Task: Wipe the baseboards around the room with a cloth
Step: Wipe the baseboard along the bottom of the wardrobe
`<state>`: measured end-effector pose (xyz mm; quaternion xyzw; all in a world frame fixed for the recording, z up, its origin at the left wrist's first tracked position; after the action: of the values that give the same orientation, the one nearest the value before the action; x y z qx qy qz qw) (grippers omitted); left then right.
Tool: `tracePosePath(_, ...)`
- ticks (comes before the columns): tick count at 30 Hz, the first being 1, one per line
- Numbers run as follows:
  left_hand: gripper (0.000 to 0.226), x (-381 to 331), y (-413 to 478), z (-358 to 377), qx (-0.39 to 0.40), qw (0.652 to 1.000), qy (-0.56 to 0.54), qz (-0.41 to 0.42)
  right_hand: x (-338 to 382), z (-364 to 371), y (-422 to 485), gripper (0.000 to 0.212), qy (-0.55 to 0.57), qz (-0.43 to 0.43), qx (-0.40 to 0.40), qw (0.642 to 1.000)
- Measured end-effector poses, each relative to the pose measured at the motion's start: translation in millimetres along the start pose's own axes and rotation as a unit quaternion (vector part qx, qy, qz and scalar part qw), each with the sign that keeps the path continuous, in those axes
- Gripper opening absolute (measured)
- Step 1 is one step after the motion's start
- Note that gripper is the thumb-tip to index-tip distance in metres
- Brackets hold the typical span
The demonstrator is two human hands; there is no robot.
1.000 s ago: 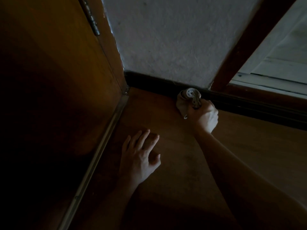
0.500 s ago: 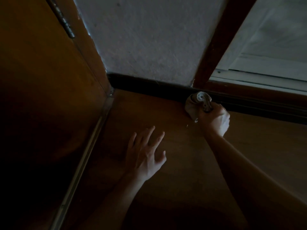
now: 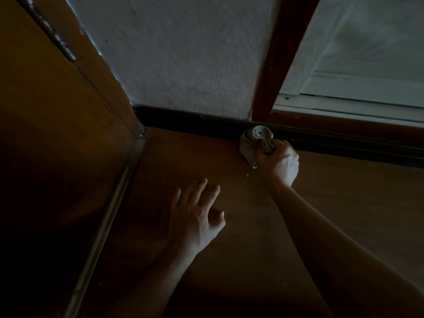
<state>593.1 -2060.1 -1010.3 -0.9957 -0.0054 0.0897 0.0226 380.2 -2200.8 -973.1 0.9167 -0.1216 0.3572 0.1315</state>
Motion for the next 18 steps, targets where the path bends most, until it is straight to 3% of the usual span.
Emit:
tracePosePath(6, 0.069, 0.3, -1.6, -0.9, 0.013, 1.0, 0.001, -0.003, 3.3, -0.8, -3.3, 0.025, 0.011, -0.004, 0.0, 1.0)
tracePosePath(10, 0.07, -1.4, -0.6, -1.2, 0.016, 1.0, -0.002, 0.002, 25.0, 14.3, -7.4, 0.051, 0.016, -0.009, 0.032, 0.999)
tracePosePath(13, 0.073, 0.3, 0.1, 2.8, 0.038, 0.999, 0.001, 0.0, 12.9, 8.0, -12.2, 0.045, 0.023, 0.028, 0.002, 0.999)
tracePosePath(18, 0.069, -0.3, -0.3, 0.1, 0.029, 0.999, -0.012, -0.004, 53.2, 33.6, -16.3, 0.071, 0.05, -0.005, 0.05, 0.997)
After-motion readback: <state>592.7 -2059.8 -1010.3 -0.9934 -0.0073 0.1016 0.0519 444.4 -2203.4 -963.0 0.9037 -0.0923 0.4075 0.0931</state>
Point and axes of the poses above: each hand's wrist, its own y-axis towards the middle knuckle, its own z-axis out of the palm, x = y × z, the point moved 10 cm from there along y, towards the middle knuckle, and after that the axes turned 2 degrees about y, right-handed, at the moved point
